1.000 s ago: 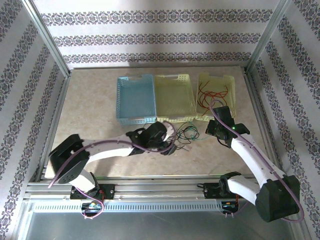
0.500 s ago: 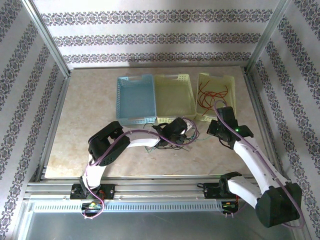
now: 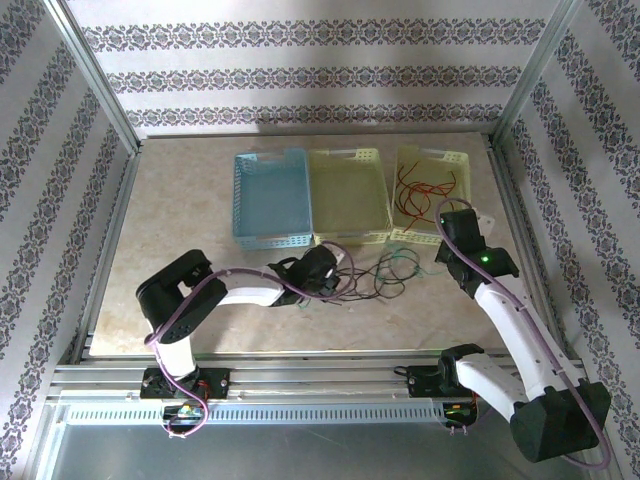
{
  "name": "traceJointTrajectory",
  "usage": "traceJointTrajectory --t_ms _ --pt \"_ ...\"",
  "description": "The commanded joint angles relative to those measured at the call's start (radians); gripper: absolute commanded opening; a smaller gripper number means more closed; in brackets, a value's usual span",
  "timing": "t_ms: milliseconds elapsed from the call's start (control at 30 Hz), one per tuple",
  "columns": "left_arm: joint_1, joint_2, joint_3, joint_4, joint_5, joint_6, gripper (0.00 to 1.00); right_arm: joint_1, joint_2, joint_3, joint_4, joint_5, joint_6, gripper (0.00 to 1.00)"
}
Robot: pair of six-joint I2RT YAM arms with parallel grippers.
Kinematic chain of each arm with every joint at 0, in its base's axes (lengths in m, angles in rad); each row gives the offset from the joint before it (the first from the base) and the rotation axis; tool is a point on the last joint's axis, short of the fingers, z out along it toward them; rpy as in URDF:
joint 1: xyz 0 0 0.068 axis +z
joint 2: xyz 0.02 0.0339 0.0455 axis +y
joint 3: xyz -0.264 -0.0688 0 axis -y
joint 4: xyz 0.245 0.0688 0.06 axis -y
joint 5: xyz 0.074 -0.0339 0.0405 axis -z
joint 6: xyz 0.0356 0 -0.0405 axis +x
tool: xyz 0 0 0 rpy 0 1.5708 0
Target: Untangle the cables
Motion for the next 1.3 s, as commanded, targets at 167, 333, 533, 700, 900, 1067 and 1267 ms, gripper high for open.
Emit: traceJointTrajectory --t_ms 167,333,533,700,900,1067,1267 --pt "0.029 -0.109 -0.114 0.066 0.026 -0.043 0.00 -0.034 -0.023 -0.008 0.062 -0.103 -0.082 0.00" --pt "0.013 -0.159 -0.065 0.117 0.183 0.026 0.34 -0.022 -0.012 -0.046 0.122 -0.317 -0.070 0.00" --pt "-0.054 -0.047 0.175 0.019 0.285 0.184 0.60 -0.009 0.022 -0.045 0.112 -0.373 -0.042 0.00" --pt "-0.111 0.149 0.396 -0.059 0.325 0.296 0.58 -0.016 0.044 -0.024 0.090 -0.382 -0.022 0.00" --pt "-0.155 0.330 0.573 -0.147 0.303 0.383 0.53 -0.045 0.066 0.010 0.065 -0.430 -0.014 0.00" --pt "-0.159 0.399 0.601 -0.166 0.183 0.392 0.44 -0.084 0.052 0.025 0.064 -0.472 -0.007 0.00" --pt "-0.156 0.410 0.507 -0.074 0.067 0.393 0.05 -0.135 0.006 0.048 0.046 -0.480 -0.005 0.00"
